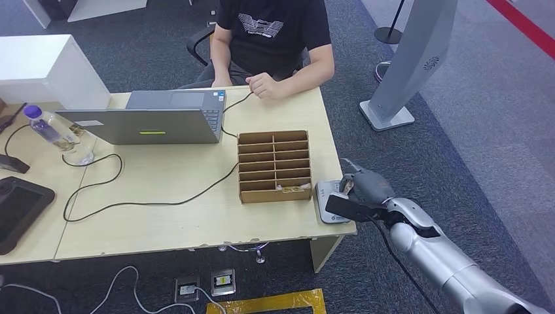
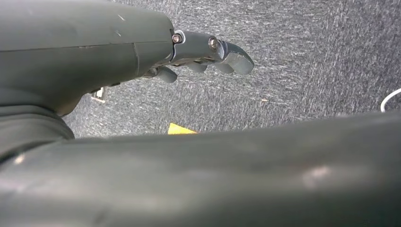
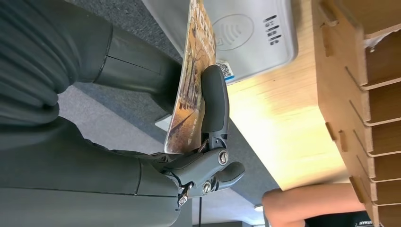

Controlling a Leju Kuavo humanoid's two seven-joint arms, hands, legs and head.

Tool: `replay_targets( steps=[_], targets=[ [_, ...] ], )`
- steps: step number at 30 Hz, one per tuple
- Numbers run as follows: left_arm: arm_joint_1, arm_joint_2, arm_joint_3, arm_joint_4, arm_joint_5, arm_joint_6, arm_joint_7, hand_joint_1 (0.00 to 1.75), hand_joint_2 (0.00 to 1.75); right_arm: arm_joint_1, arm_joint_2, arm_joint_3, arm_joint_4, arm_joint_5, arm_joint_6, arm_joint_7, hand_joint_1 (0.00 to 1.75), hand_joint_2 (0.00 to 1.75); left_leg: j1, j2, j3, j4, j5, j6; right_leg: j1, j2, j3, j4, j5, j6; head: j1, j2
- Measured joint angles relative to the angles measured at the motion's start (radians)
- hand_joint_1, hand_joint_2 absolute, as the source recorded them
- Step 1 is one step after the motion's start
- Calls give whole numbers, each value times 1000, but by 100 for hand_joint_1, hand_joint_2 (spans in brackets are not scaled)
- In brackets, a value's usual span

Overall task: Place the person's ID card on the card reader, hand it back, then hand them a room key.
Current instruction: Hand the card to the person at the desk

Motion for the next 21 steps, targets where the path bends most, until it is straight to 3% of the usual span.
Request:
replay_targets(
  steps=[11,21],
  targets=[
    [0,0,-11,0,2,-3,-1,0,0,7,-22,-9,-86,-17,-3,33,175,175,0,0,-1,0,0,0,0,0,0,0,0,0,0,0],
    [0,0,-16,0,7,-4,-3,0,0,-74,-69,-81,-215,-57,0,64,175,175,-1,1,-1,0,0,0,-1,0,0,0,0,0,0,0]
  ],
)
